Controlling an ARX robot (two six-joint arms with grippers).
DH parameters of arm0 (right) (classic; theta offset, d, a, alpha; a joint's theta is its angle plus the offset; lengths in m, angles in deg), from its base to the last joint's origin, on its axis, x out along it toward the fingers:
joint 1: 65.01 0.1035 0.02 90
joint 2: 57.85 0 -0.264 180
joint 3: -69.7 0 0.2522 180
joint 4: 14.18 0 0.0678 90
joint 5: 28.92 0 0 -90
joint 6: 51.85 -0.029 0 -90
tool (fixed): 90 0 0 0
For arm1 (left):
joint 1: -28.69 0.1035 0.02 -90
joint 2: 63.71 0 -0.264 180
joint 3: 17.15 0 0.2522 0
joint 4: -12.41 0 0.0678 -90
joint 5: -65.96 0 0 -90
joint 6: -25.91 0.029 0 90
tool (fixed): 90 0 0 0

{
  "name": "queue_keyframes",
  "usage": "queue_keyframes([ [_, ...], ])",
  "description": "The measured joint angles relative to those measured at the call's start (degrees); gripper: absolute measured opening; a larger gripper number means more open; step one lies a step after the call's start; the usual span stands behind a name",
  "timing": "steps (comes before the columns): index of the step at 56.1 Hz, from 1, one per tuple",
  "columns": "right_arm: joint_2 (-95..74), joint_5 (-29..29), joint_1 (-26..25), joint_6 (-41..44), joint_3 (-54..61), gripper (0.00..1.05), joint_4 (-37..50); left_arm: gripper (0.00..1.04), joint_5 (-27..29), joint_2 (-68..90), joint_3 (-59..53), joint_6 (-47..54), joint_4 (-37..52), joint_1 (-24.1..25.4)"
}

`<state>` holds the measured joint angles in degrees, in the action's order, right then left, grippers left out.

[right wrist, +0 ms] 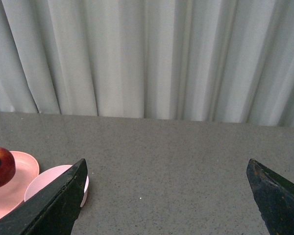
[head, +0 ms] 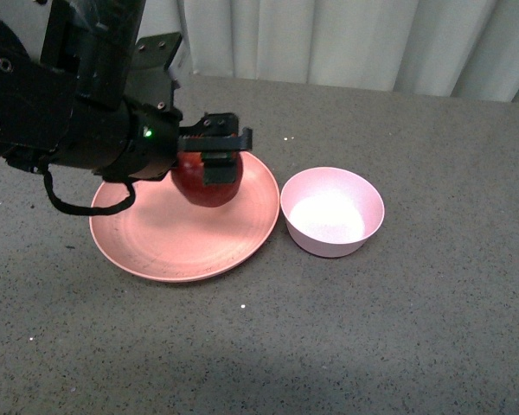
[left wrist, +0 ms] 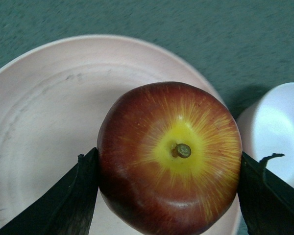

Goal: Move apple from plate to bowl

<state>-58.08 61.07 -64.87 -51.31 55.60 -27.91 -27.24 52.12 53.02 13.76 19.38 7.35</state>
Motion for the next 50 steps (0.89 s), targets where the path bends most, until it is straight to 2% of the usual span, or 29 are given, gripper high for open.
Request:
queue_keyframes([
  [18,0.0,0.0,0.0,-0.02,0.0,0.95,0.0,0.71,0.04,-0.02,4.85,0.07,-0.42,-7.85],
  [50,0.0,0.0,0.0,-0.02,0.0,0.95,0.0,0.71,2.4,7.85,11.8,1.84,-2.8,-14.8],
])
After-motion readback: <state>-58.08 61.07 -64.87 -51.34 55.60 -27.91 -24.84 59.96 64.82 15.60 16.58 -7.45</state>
